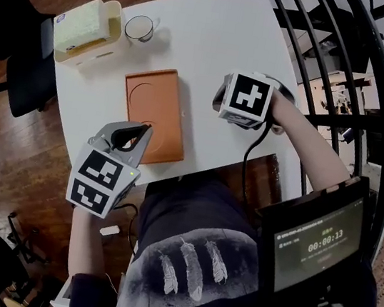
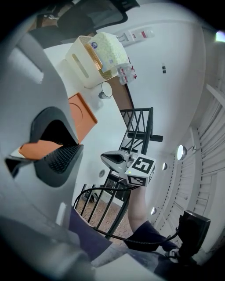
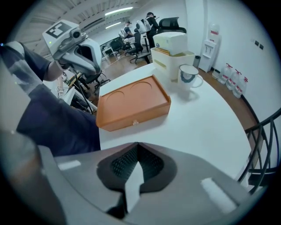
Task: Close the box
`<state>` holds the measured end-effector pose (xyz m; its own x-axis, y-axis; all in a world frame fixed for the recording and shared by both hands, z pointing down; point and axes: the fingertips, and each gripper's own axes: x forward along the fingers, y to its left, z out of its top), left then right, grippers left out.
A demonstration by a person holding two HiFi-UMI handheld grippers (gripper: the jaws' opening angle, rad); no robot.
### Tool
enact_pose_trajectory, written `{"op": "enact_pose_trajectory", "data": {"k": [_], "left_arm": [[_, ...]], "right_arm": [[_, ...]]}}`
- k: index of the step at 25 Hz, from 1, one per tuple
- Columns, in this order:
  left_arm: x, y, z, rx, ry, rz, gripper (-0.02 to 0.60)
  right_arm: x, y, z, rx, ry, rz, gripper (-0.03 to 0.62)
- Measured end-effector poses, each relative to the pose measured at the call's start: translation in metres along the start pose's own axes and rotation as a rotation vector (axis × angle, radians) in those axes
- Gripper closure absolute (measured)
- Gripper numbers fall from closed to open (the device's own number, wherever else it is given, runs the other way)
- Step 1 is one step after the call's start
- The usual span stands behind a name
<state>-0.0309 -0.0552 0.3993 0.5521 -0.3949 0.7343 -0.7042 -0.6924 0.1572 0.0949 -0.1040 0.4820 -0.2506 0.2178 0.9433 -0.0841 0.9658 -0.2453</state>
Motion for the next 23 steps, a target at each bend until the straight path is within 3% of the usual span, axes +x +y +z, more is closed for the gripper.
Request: {"op": "enact_pose_trajectory", "data": {"k": [23], "left_arm": [[0.004,0.018,0.0,0.007,0.069,0.014,0.568]], "right_arm": [[-0.002,0.006,0.002,-0.007,-0.013,0.03,0.589]]}}
